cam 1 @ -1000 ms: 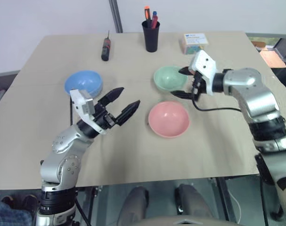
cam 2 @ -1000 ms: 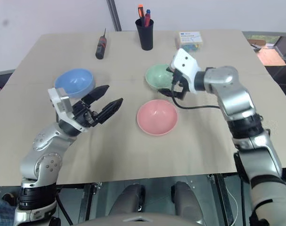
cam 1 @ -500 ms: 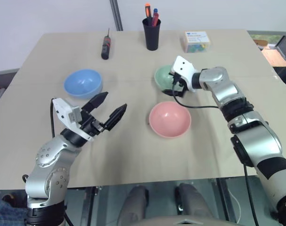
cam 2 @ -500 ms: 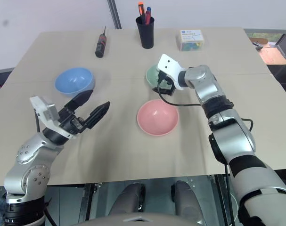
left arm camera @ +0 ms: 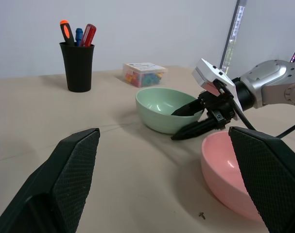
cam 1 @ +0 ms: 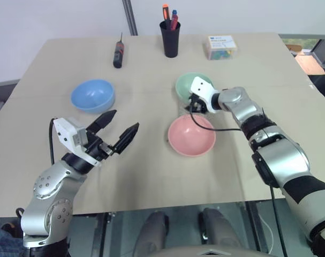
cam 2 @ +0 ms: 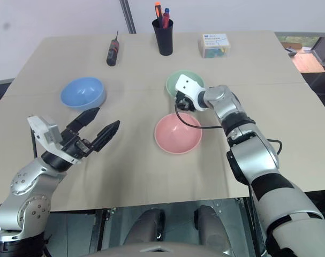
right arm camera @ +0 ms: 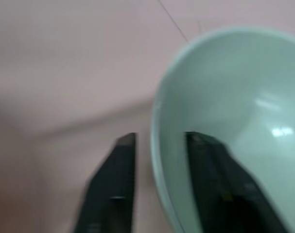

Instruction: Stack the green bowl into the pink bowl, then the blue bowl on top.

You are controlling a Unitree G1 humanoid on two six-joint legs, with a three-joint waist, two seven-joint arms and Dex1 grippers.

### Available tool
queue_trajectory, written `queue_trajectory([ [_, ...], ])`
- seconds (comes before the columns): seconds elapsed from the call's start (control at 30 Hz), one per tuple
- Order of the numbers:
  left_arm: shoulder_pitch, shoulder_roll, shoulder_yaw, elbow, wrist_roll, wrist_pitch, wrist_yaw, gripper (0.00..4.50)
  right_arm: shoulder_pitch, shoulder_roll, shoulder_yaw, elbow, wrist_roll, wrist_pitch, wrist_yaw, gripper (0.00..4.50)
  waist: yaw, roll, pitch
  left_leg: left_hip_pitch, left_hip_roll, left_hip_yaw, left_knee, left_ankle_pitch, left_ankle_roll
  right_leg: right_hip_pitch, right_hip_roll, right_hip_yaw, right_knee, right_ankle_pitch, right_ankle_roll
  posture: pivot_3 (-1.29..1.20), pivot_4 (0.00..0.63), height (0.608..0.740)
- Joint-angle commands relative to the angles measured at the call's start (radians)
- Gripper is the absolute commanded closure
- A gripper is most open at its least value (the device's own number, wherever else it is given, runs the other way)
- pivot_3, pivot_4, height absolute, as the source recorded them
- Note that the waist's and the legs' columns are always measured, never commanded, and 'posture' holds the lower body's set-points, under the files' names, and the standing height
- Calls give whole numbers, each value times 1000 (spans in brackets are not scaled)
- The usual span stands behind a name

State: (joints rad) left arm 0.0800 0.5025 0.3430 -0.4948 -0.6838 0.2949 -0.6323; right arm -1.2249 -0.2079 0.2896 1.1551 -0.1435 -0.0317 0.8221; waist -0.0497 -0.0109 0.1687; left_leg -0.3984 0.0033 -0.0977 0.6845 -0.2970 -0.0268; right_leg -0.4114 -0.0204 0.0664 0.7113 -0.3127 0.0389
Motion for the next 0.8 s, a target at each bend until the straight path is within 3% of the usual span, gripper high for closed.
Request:
queue_trajectory([
  [0.03, 2, 15, 7, -43, 12, -19, -2, 0, -27, 3, -31, -27, 4, -41, 2, 4473, -3, 0, 0, 0, 0, 0, 0, 0, 0, 0, 0, 0, 0, 0, 0, 0, 150, 712],
  [0.27, -15, 20, -2, -29, 18, -18, -16, 0, -12, -26, -27, -160, -5, -61, 46, 4473, -18, 0, 0, 0, 0, 0, 0, 0, 0, 0, 0, 0, 0, 0, 0, 0, 150, 712],
  [0.57, -47, 29, -25, -1, 21, -14, -46, 0, 204, -170, -13, -1030, 129, 314, 291, 4473, -11, 0, 0, -1, 1, -3, 0, 0, 0, 0, -1, -2, 0, 0, 0, 0, 150, 712],
  [0.8, -90, 32, -53, 45, 21, -12, -84, 0, 432, -361, 49, -1525, 221, 582, 409, 4473, 12, 0, 0, -2, -1, -4, 1, 0, 1, 1, -3, -4, -1, 0, 0, 0, 150, 712],
])
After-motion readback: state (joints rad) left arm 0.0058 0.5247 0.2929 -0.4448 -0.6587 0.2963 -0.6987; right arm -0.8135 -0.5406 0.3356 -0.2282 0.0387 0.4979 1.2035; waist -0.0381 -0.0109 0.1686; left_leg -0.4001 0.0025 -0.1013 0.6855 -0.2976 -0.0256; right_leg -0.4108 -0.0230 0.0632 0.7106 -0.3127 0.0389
